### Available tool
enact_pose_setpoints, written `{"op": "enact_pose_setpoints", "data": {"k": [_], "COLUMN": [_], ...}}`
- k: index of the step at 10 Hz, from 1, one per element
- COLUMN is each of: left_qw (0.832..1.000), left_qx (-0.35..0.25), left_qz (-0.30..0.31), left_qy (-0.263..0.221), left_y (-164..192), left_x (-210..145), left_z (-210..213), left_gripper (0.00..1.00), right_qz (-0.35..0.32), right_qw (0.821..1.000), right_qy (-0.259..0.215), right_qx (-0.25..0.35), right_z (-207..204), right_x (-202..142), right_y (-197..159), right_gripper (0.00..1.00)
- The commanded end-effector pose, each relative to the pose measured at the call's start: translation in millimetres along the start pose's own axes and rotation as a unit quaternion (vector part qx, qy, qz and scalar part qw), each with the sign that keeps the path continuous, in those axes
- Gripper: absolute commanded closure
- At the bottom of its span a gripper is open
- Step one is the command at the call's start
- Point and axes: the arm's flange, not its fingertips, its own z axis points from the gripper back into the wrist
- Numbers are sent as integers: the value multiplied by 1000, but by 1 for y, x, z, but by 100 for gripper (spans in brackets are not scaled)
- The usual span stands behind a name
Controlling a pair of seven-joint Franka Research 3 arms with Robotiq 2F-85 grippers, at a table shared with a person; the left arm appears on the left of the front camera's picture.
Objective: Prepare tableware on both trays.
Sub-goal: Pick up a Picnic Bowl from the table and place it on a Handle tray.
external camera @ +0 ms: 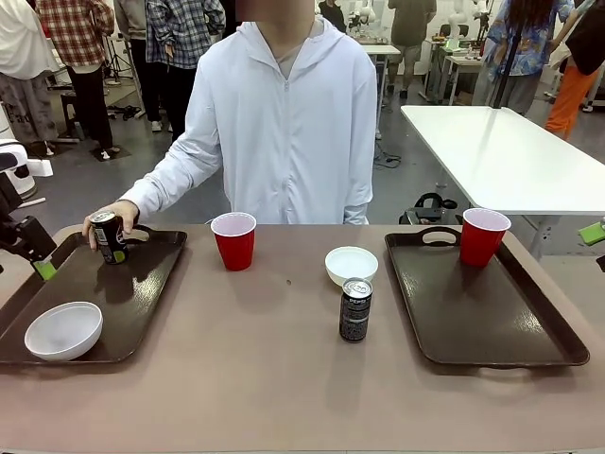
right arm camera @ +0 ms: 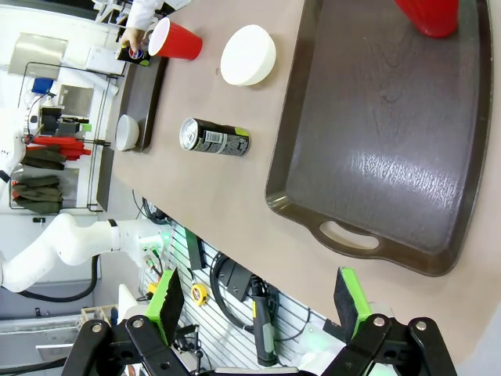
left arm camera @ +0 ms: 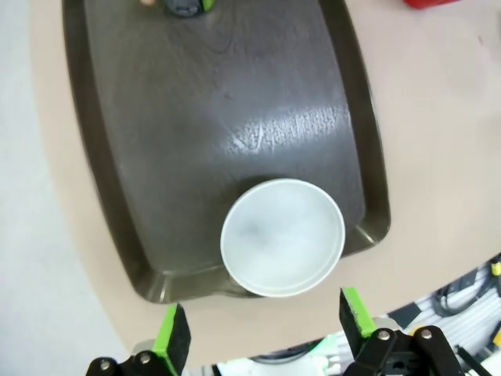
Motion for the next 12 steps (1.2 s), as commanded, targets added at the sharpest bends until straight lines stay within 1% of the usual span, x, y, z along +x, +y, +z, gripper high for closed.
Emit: {"op": "enact_pose_setpoints", "data": {"k": [1,3,4,5,6,7,8,9,10,11,12], "left_qw": [1000,1000,1000,994,973,952,928,903,877,860,852], "left_qx": [12,12,0,-110,-216,-288,-357,-413,-457,-481,-491], "left_qz": [8,8,0,17,80,99,106,113,130,148,162], "left_qy": [9,9,0,1,5,-9,-21,-35,-67,-83,-84], "left_y": [0,0,0,23,56,85,115,147,181,198,204], "left_x": [3,3,0,0,0,-3,-8,-15,-26,-38,-43], "left_z": [3,3,0,21,36,46,52,56,57,53,50], "left_gripper": [0,0,0,0,0,0,0,0,0,0,0], "right_qz": [3,3,3,3,3,3,3,3,3,3,3], "right_qw": [1000,1000,1000,1000,1000,1000,1000,1000,1000,1000,1000], "right_qy": [-3,-3,-3,-3,-3,-3,-3,-3,-3,-3,-3], "right_qx": [9,9,9,9,9,9,9,9,9,9,9], "right_z": [0,0,0,0,0,0,0,0,0,0,0], "right_x": [1,1,1,1,1,1,1,1,1,1,1], "right_y": [0,0,0,0,0,0,0,0,0,0,0], "right_gripper": [0,0,0,0,0,0,0,0,0,0,0]}}
